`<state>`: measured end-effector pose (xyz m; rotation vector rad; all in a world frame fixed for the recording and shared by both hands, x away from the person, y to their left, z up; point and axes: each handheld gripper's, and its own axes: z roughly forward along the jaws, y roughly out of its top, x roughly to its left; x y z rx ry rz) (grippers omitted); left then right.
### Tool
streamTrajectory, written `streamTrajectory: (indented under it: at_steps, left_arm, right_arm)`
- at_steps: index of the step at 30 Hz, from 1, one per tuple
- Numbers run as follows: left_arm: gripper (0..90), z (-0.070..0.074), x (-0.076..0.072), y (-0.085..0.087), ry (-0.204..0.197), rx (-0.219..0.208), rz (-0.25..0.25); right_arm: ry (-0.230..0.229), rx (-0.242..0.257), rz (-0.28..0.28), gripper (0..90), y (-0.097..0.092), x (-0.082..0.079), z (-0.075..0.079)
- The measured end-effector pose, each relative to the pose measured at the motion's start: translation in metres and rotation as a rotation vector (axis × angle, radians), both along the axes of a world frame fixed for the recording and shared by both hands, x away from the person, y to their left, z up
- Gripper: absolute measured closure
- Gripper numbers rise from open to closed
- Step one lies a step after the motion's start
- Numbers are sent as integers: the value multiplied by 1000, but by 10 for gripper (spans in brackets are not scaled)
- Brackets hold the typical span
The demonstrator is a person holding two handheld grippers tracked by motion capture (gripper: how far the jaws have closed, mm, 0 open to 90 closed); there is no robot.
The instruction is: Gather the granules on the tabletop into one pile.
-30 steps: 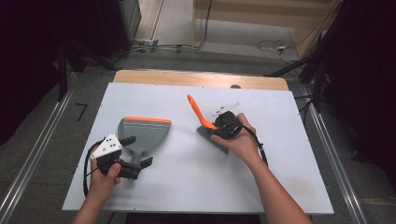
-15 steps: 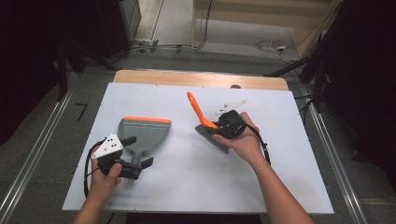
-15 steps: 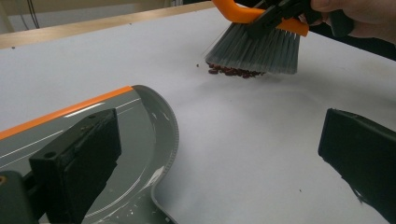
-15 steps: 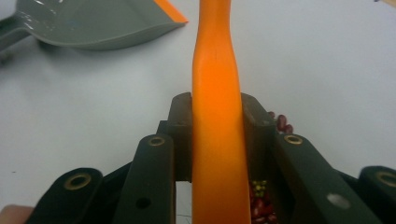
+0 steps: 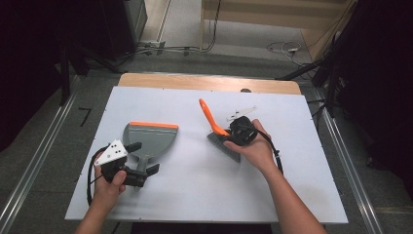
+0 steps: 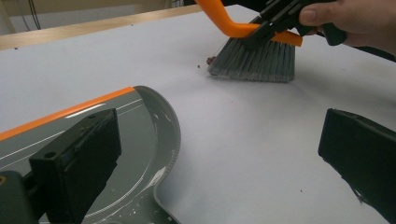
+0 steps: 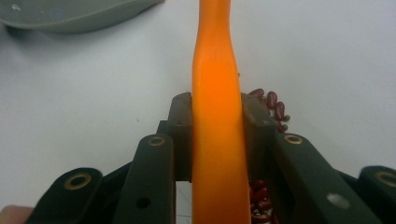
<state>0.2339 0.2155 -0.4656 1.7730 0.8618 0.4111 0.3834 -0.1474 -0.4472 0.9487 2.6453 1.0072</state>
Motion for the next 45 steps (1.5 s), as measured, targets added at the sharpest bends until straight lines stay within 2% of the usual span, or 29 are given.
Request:
streamTrajectory:
  at_steps: [8, 15, 31, 37, 41, 45]
  left_arm:
    - [0, 0, 0, -1, 1, 6, -1]
    - [0, 0, -1, -2, -2, 5, 0]
    - [0, -1, -3, -2, -12, 8, 7]
    - [0, 0, -3, 0, -20, -5, 11]
    - [0, 0, -3, 2, -24, -17, 19]
    - [0, 0, -3, 1, -25, -19, 20]
  right_arm:
    - [-26, 68, -34, 687, -22, -13, 14]
    - [-36, 107, -83, 687, -51, -28, 19]
    - [-44, 154, -206, 687, -122, -62, 15]
    - [-51, 187, -264, 687, -150, -74, 12]
    - [-46, 195, -310, 687, -167, -77, 7]
    - [-43, 208, -337, 687, -175, -76, 4]
